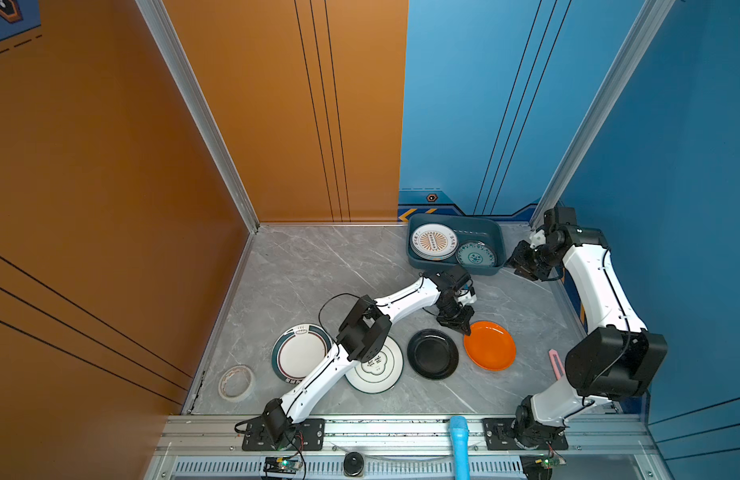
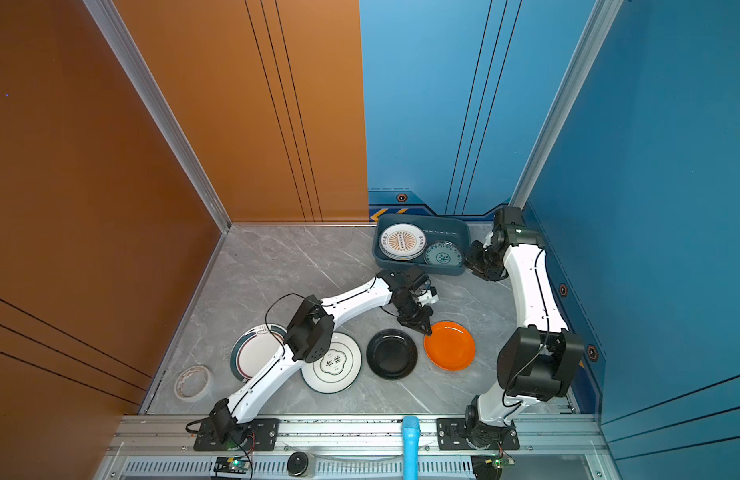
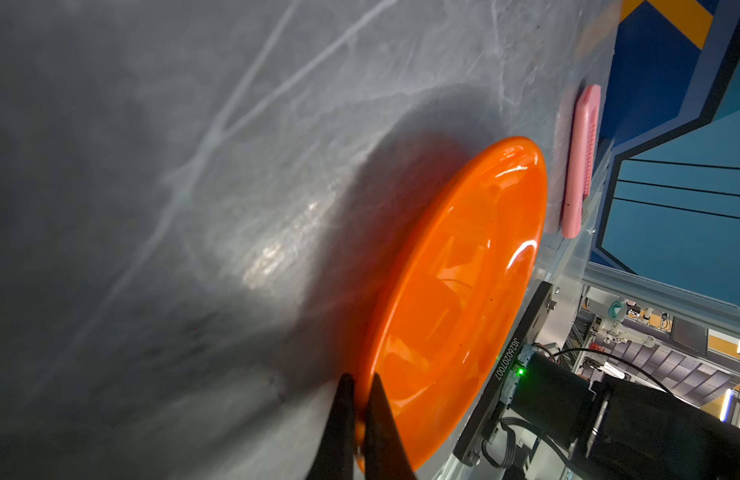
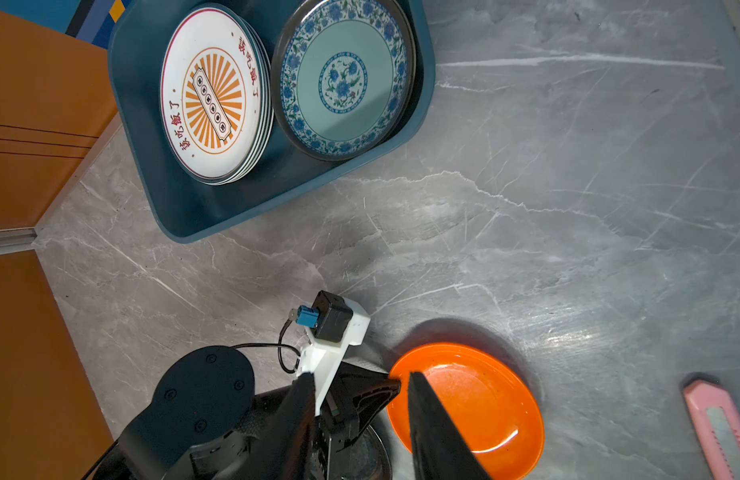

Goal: Place the plates into the plastic bin on the countertop
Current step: 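Grasp the orange plate edge with left gripper, then lift the orange plate upright toward the bin while right gripper approaches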

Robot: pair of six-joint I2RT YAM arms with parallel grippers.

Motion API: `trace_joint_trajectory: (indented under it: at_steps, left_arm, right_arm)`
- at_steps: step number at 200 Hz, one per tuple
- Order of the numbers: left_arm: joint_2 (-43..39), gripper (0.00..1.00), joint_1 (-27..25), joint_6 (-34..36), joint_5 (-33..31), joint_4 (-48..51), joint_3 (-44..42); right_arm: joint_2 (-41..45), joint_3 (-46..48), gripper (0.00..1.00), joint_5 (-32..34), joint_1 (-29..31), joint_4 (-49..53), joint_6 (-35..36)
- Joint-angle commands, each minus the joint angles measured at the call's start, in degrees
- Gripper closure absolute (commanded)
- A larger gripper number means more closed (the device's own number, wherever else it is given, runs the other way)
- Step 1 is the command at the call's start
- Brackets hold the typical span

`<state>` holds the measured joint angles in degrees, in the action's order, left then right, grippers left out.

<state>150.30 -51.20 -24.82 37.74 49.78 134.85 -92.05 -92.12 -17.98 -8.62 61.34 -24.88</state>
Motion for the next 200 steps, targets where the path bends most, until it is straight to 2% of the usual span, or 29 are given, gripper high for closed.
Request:
trace_joint_trajectory:
  at_steps: [1, 24, 59, 112, 160, 200]
  left_arm:
    - [-6.8, 1.00, 1.8, 2.0, 0.9, 1.7, -2.2]
    - [-11.6, 1.00, 3.3, 2.4, 1.7, 1.6, -5.2]
    - [-17.2, 1.00, 6.6, 4.0, 2.9, 4.2, -7.7]
    - [-24.7, 1.00, 13.8, 5.1, 0.4, 6.9, -11.1]
    - [-24.8, 1.00, 21.3, 3.3, 0.5, 6.9, -7.8]
    - [-21.5, 1.00, 25.6, 1.7, 2.2, 6.9, -2.4]
  right_arm:
    - [2.1, -0.3, 0.60, 0.2, -1.1, 0.0, -0.1]
    - [1.5, -1.6, 0.58, -1.2, -2.1, -0.6, 0.4]
    - [0.0, -2.4, 0.51, -7.1, -3.5, -3.6, 0.3]
    - [-1.3, -1.2, 0.36, -16.4, -2.9, -14.1, -1.8]
    - [-6.7, -5.0, 0.23, -26.9, 0.7, -20.8, -2.5]
    - [-12.7, -9.1, 0.22, -30.5, 4.6, -21.0, -0.9]
